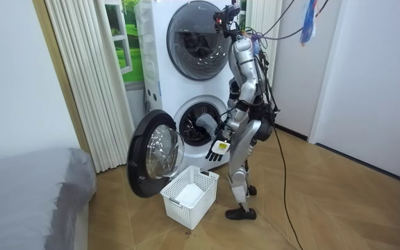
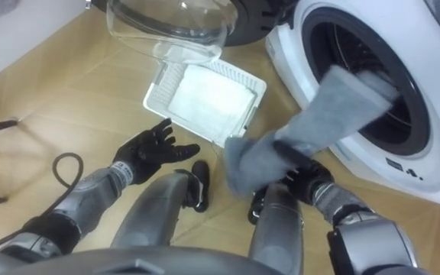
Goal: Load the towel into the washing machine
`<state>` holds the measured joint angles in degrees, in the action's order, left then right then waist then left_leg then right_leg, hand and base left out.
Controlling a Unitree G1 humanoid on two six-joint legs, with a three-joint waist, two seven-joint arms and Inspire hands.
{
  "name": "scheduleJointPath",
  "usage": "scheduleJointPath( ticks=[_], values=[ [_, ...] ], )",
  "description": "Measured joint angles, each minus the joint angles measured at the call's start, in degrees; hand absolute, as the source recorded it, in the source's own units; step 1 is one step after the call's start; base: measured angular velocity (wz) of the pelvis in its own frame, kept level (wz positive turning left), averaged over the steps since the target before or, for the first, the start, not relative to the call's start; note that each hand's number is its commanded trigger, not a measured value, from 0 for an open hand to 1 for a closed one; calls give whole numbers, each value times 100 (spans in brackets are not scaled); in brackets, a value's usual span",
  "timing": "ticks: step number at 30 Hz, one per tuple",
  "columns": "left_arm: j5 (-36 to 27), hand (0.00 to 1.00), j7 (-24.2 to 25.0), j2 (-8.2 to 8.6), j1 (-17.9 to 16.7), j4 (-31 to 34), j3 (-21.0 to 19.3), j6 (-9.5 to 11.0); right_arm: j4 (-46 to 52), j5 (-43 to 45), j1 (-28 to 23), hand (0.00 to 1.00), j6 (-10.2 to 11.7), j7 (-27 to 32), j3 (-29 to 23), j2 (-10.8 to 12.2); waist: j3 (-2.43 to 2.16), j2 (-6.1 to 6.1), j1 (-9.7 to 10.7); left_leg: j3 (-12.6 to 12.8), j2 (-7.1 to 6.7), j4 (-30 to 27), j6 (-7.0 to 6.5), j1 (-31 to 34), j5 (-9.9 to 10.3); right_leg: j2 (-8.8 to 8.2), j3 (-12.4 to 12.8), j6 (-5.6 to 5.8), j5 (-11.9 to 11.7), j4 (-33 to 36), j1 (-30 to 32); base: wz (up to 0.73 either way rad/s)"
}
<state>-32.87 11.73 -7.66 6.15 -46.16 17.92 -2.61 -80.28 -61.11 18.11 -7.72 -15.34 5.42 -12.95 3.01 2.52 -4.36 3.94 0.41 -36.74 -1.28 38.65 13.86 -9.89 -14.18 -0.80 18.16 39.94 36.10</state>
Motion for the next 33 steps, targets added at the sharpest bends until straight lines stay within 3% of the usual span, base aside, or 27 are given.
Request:
scheduleJointPath(
  ticks=[7,10,13,15,18,25,29,33],
  values=[
    [100,0,-119,-54,-16,13,-29,-128,-27,-454,58,100,-191,-130,-383,-291,-21,-42,82,8,-18,-204,-11,198,-3,-49,21,-4,-4,196,194,0],
    [96,0,-165,-165,-76,238,-77,-174,-25,-652,99,100,-231,-130,-450,-380,-25,-135,106,38,-12,-245,-18,269,-7,-67,50,-28,1,299,311,-3],
    [102,0,-165,-255,-79,332,-92,-208,-2,-654,115,100,-290,-127,-450,-459,-62,-226,108,56,-16,-271,-19,298,-7,-75,93,-34,3,382,361,-1],
    [92,0,-165,-270,-63,350,-144,-216,9,-667,182,100,-377,-98,-449,-498,-98,-292,109,82,-27,-265,-27,353,-11,-92,126,-37,4,443,448,-2],
    [85,0,-212,-285,-98,438,-168,-251,17,-841,303,100,-495,35,-446,-581,-103,-360,97,127,-27,-277,-53,375,-29,-111,150,-45,-2,498,503,0],
    [47,0,-478,-508,-163,604,-246,-258,182,-994,593,100,-573,780,-699,-821,-106,-628,173,143,-44,-285,-67,438,-43,-141,157,-42,-5,529,580,0],
    [-137,0,-775,-521,-219,914,-245,-259,772,-1502,848,100,-602,1397,-983,-985,-96,-668,428,152,-98,-360,-90,520,-54,-189,197,3,10,593,663,2],
    [-121,0,-1008,-467,-251,1079,-264,-246,866,-1825,1158,100,-601,1830,-1381,-1157,-93,-685,445,193,-107,-354,-109,569,-57,-205,235,21,20,615,732,1]
  ],
)
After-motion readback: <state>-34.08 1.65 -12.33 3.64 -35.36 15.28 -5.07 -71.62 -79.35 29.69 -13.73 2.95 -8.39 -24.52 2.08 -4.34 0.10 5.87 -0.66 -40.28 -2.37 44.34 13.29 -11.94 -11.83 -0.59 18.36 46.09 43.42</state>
